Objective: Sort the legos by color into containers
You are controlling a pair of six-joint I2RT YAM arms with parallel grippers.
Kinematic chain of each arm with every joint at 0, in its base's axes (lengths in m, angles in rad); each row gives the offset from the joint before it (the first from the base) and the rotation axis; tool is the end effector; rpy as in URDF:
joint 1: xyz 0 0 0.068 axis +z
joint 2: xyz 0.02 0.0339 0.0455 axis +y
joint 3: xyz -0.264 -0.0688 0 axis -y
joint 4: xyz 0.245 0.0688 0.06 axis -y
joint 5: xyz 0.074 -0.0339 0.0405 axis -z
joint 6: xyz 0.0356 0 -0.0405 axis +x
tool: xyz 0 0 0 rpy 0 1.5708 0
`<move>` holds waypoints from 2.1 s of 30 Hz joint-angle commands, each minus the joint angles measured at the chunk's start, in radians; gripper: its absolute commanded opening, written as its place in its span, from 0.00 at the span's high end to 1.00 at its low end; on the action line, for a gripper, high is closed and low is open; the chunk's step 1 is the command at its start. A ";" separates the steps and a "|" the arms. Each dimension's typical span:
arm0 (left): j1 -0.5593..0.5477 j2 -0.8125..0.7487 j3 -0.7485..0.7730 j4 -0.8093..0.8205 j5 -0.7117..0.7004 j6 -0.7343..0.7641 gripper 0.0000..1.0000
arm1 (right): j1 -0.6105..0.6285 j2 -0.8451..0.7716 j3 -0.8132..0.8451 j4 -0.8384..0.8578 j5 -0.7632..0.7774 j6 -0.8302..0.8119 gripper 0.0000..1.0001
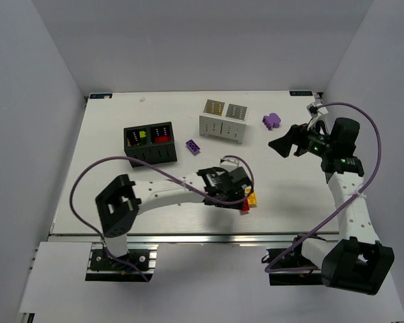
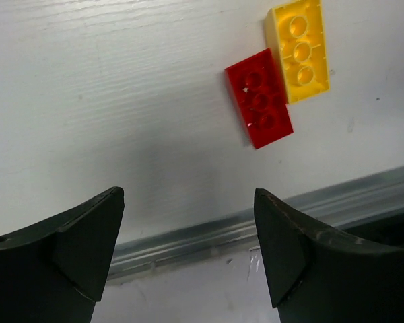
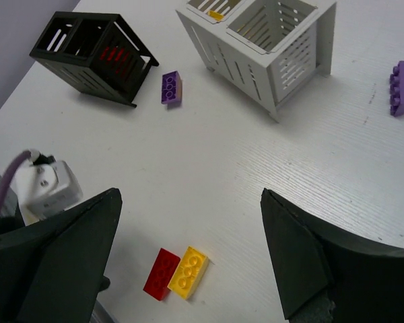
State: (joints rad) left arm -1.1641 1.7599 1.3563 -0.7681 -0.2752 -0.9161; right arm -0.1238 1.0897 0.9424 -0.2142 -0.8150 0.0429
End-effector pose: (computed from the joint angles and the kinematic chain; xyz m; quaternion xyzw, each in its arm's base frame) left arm 0.1515 -0.3273 0.2320 0.0931 0.9668 -0.1013 0.2153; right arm 0.2424 -0.0041 0.3361 -0.1616 0.7715 0.3047 0.5347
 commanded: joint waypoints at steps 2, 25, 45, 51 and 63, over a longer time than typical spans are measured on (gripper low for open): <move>-0.083 0.125 0.206 -0.154 -0.167 -0.081 0.12 | -0.043 -0.030 -0.024 0.047 -0.030 0.015 0.11; -0.124 0.377 0.417 -0.137 -0.185 -0.122 0.10 | -0.132 -0.045 -0.059 0.070 -0.088 0.038 0.11; -0.105 0.443 0.412 -0.114 -0.233 -0.159 0.11 | -0.162 -0.040 -0.067 0.081 -0.131 0.060 0.11; -0.105 0.461 0.422 -0.129 -0.269 -0.159 0.14 | -0.172 -0.037 -0.071 0.084 -0.145 0.060 0.11; -0.068 0.475 0.418 -0.148 -0.303 -0.164 0.24 | -0.189 -0.031 -0.074 0.084 -0.170 0.058 0.11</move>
State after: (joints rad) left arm -1.2491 2.2349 1.7645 -0.8940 -0.5438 -1.0676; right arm -0.3027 1.0618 0.8711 -0.1600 -0.9508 0.0978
